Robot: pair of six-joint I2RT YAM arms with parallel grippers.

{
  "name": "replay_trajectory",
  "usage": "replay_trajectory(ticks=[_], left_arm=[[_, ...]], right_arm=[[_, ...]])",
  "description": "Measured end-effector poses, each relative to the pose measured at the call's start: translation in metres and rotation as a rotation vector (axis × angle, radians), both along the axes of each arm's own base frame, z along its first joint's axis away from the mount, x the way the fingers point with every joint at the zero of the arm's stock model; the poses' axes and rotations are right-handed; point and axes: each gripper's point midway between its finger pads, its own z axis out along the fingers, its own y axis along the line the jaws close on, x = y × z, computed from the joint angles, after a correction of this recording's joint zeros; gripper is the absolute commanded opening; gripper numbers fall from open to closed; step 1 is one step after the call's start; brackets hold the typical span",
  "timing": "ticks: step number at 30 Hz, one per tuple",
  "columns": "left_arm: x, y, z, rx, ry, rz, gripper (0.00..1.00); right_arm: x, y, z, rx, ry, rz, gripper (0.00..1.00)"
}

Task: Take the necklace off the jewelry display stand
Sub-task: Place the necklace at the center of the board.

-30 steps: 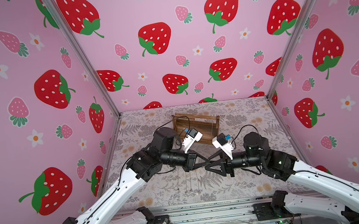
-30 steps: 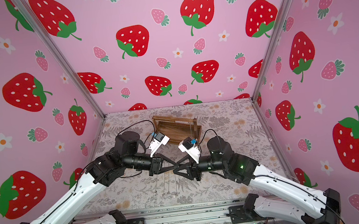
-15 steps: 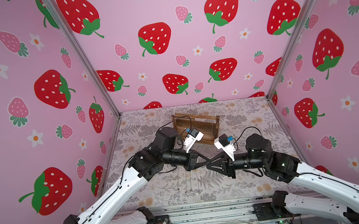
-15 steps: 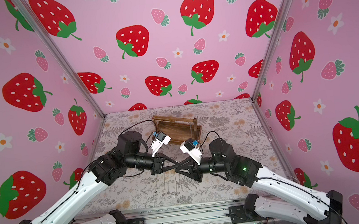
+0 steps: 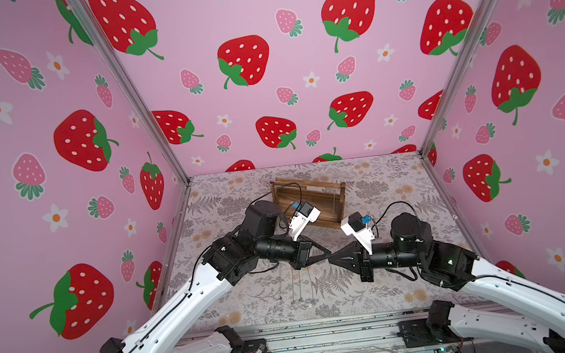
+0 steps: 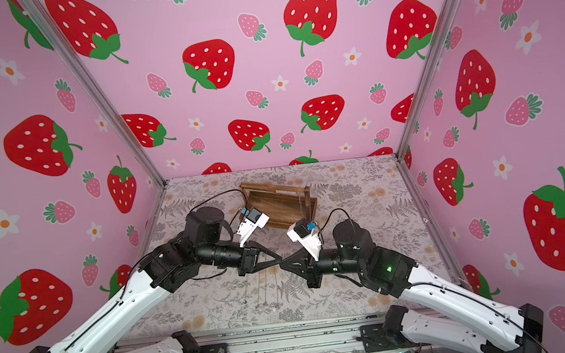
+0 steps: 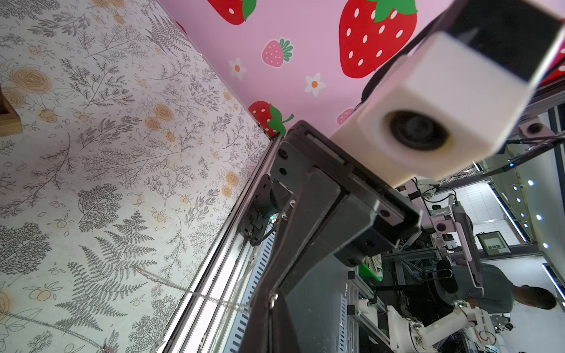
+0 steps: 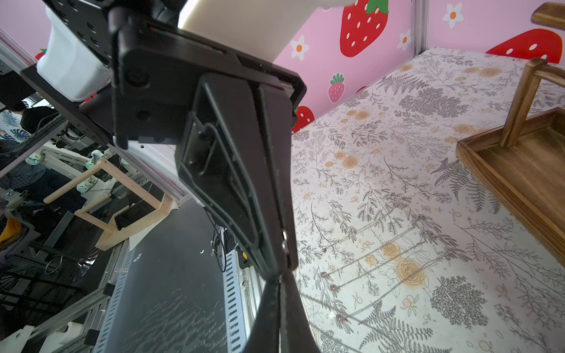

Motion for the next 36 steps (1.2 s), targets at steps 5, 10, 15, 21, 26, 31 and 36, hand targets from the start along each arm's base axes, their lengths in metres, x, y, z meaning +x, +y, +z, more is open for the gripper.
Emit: replay_trajectory(ticks=[5, 10, 15, 21, 26, 31, 36], left_arm=[[0.0002, 0.0, -0.0006, 0.003, 0.0, 0.003, 0.0], [0.0004, -0.0008, 0.0008, -0.003, -0.005, 0.001, 0.0], [-0.0009, -0.0014, 0.0013, -0.005, -0.001, -0.003, 0.0], [-0.0023, -0.0019, 0.0015, -0.006, 0.0, -0.008, 0.0], [-0.002, -0.0023, 0.0019, -0.008, 0.0, -0.007, 0.0], [0.0002, -0.0036, 0.0007, -0.006, -0.001, -0.003, 0.0], [0.0009, -0.0039, 0.0004, -0.005, -0.002, -0.001, 0.0]], right_arm=[[0.0011, -0.0002, -0.0007, 0.0, -0.003, -0.007, 0.0], [0.0024, -0.0025, 0.0013, 0.006, -0.012, -0.021, 0.12], [0.0036, -0.003, 0.0017, 0.006, -0.016, -0.028, 0.23], [0.004, -0.0023, 0.0004, 0.005, -0.015, -0.028, 0.23], [0.0054, 0.0001, -0.002, 0.0, -0.011, -0.026, 0.2], [0.0057, 0.0015, -0.0032, -0.002, -0.009, -0.024, 0.04], [0.0054, 0.001, -0.0033, -0.003, -0.004, -0.026, 0.0]])
